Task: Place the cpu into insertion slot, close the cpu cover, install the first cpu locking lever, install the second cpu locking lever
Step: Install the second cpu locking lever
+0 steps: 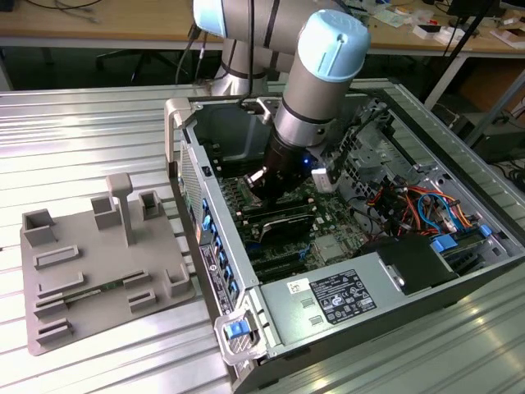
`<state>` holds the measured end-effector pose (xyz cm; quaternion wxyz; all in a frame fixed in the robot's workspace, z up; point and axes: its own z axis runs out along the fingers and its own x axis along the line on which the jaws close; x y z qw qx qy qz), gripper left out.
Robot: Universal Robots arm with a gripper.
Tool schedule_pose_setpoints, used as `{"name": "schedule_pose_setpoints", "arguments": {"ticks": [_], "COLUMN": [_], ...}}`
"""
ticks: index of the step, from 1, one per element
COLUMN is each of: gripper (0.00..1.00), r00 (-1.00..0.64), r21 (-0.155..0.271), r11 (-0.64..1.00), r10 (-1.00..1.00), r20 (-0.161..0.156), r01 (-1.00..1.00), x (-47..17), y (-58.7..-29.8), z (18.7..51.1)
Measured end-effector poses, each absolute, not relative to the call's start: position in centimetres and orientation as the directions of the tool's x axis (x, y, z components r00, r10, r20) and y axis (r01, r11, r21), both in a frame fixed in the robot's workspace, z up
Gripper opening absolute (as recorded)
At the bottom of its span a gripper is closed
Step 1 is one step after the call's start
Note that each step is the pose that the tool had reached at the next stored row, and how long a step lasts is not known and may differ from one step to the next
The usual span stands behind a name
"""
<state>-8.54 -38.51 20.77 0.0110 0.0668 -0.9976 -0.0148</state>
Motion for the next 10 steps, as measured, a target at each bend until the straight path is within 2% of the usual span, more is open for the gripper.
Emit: {"name": "schedule_pose_setpoints", "arguments": {"ticks": [3, 8, 10], "gripper": [0.11, 0.11, 0.11], "r00": [-0.988, -0.988, -0.988], "r21": [0.032, 0.043, 0.047], "r11": [0.988, 0.987, 0.987], "r10": [-0.152, -0.154, -0.154], "r20": [0.020, 0.018, 0.026], "r01": [-0.152, -0.153, -0.152], "x": [-9.7, -9.6, -8.8], "y": [-38.4, -38.4, -38.5], "z": [20.9, 23.0, 23.0]}}
